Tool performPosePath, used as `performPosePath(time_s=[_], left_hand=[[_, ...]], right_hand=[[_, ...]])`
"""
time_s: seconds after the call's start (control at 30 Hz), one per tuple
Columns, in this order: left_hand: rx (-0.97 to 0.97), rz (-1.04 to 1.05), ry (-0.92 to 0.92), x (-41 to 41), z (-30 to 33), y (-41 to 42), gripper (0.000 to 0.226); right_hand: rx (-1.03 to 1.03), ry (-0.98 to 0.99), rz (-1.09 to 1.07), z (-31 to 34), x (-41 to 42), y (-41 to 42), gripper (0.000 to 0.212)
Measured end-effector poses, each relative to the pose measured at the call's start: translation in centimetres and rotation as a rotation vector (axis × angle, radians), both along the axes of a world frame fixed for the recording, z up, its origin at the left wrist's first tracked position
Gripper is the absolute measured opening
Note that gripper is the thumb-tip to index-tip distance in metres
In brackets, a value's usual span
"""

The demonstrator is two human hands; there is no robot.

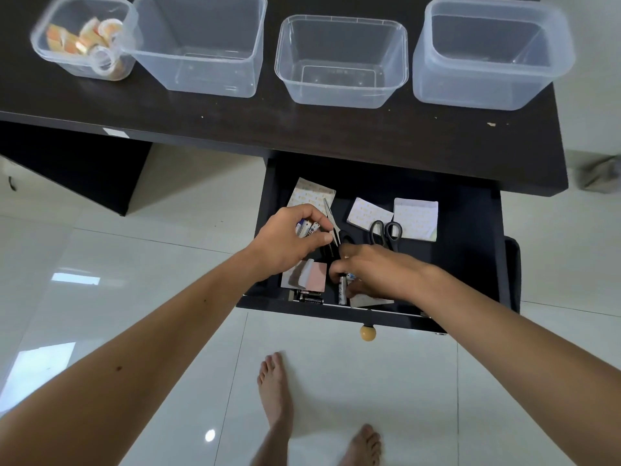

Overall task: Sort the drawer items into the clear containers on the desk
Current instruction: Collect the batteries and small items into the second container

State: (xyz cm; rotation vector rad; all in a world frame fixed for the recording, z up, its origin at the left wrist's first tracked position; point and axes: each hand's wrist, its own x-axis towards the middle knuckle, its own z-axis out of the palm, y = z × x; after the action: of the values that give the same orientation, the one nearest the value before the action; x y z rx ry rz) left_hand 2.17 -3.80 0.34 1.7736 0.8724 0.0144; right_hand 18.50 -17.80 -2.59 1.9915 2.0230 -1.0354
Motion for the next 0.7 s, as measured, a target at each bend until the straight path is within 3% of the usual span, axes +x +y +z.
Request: performPosePath(time_s=[0.13,0.33,0.53,0.7], left_hand=[[0.027,0.058,0.067,1.0,-1.4,0.0,0.014],[0.093,-0.028,0.166,1.5,-2.8,-0.5,0.035],[0.202,-0.056,0.162,1.4,-3.6,-0.9,0.028],[0.214,-0.117,0.129,1.6,-3.8,-1.2,0.021]], right_hand=[[0.031,0.032,0.017,0.0,0.0,-0.1,0.015],[0.148,0.214,-0.107,0.1,1.6,-1.2,0.013],[0.223,0.303,-0.307,0.2,2.7,-1.8,0.006],[0.124,0.42,-0.578,0.5,2.8,-2.1,0.006]])
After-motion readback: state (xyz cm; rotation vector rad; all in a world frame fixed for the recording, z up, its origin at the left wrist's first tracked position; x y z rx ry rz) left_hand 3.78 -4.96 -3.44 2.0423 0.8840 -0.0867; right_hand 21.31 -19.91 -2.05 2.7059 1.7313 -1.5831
